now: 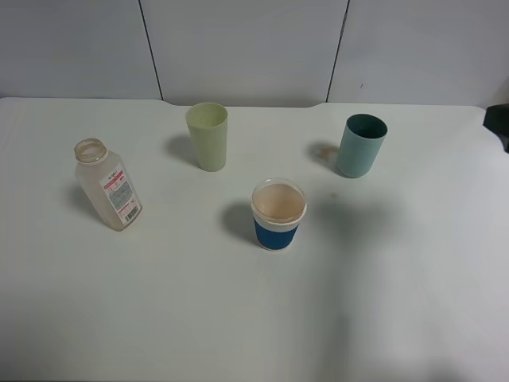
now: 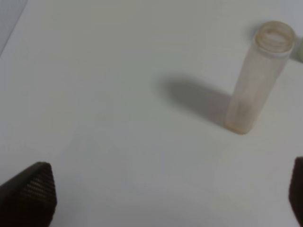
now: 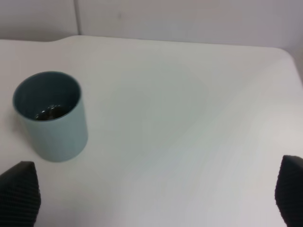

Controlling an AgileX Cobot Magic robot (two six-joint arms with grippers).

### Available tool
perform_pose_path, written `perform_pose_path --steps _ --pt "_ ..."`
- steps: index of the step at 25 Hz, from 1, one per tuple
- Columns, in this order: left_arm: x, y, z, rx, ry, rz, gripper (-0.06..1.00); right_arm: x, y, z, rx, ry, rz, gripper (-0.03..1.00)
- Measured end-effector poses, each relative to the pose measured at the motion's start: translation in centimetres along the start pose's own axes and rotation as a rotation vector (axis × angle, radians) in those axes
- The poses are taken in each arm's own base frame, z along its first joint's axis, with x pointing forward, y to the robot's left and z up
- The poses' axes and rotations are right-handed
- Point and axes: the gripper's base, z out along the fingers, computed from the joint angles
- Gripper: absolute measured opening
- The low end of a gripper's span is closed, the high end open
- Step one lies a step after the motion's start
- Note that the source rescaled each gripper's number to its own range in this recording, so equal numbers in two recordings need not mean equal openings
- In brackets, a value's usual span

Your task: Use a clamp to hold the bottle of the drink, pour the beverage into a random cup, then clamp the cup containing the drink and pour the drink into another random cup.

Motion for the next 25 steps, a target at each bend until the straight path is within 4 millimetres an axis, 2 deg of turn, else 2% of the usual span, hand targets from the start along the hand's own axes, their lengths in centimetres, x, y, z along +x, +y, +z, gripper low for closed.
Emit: perform_pose_path --steps 4,6,9,14,16,22,25 --pt "0.0 0.0 0.0 0.0 0.0 0.0 1.0 0.2 -0.2 -3.4 0.011 -0.047 0.052 1.0" --pt "0.0 0.0 0.0 0.0 0.0 0.0 1.0 0.9 -0.2 -6.6 0.014 -0.087 0.069 1.0" --pt "0.0 0.0 0.0 0.0 0.0 0.0 1.0 1.9 -0.3 -9.2 0.032 -0.125 0.053 1.0" --pt "0.0 0.0 0.0 0.0 0.0 0.0 1.0 3.3 -0.3 -11.2 0.043 -0.12 0.052 1.0" --pt "0.0 0.0 0.0 0.0 0.0 0.0 1.0 4.3 -0.3 -11.7 0.042 -0.058 0.057 1.0" --pt "0.0 0.0 0.0 0.0 0.0 0.0 1.0 4.7 -0.1 -13.1 0.025 -0.041 0.078 1.0" --pt "0.0 0.0 0.0 0.0 0.0 0.0 1.0 5.7 0.0 -13.9 0.02 0.05 0.084 1.0"
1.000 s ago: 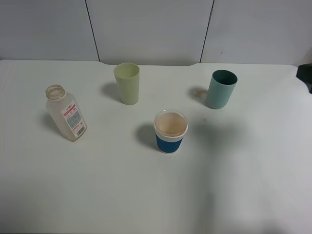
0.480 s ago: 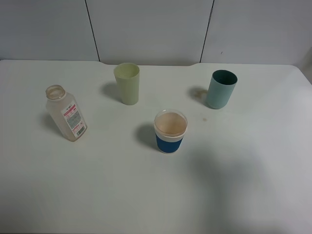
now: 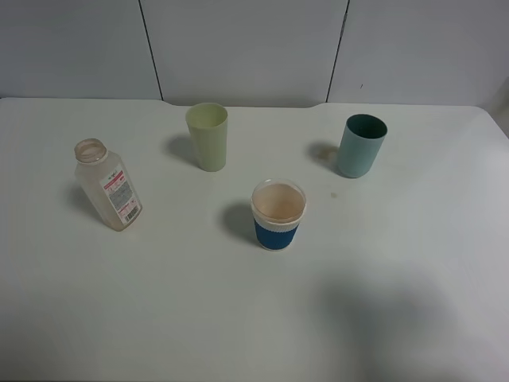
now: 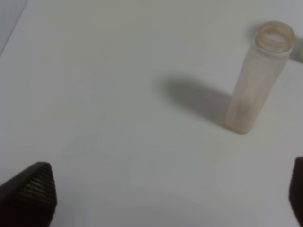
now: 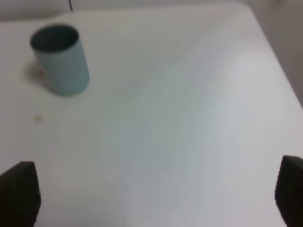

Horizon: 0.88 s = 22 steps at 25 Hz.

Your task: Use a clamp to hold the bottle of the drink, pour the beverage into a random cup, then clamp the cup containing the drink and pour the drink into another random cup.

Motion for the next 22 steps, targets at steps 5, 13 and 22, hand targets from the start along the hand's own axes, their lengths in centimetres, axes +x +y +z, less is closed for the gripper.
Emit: perform_pose_path --steps 5,13,22 --pt "0.0 0.0 0.0 0.0 0.0 0.0 1.0 1.04 -0.09 -0.55 0.007 0.043 -0.005 1.0" --pt "0.0 0.0 0.0 0.0 0.0 0.0 1.0 1.31 0.23 -0.51 -0.027 -0.011 -0.058 1.0" --pt "0.0 0.0 0.0 0.0 0.0 0.0 1.0 1.35 -0.23 -0.39 0.024 -0.011 -0.009 1.0"
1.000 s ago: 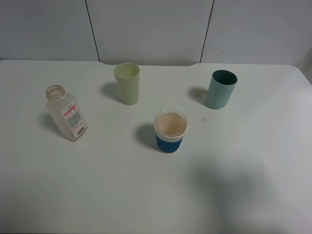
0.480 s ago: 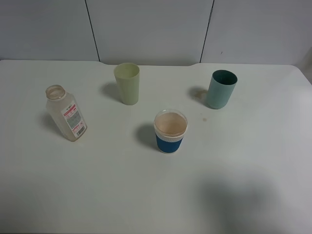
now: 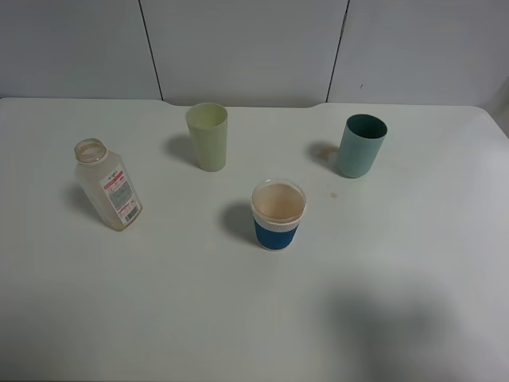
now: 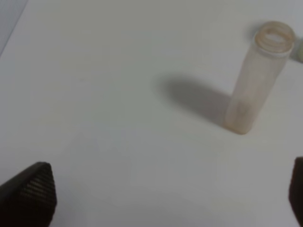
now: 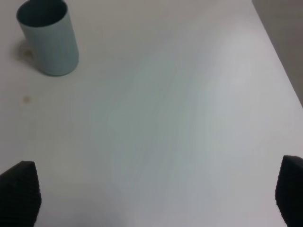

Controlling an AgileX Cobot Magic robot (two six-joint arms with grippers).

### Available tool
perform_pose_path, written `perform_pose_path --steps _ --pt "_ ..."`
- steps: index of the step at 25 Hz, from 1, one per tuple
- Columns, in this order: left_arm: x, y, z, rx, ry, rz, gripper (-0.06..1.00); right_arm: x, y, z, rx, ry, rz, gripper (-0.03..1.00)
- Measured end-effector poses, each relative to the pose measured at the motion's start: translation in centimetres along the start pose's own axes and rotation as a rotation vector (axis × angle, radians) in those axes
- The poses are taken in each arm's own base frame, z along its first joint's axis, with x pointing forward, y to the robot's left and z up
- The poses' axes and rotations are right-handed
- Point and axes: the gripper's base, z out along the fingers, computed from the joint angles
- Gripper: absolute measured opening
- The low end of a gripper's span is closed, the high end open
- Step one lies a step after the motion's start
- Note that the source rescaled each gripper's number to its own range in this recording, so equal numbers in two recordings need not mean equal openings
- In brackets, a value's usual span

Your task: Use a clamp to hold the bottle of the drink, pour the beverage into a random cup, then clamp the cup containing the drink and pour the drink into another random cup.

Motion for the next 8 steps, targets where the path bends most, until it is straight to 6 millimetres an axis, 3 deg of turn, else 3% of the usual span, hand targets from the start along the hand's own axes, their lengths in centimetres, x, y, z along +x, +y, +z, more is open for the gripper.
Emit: perform_pose_path --steps 8 --pt "0.0 0.0 0.0 0.0 0.0 0.0 1.0 0.0 0.0 0.0 0.0 0.0 0.003 1.0"
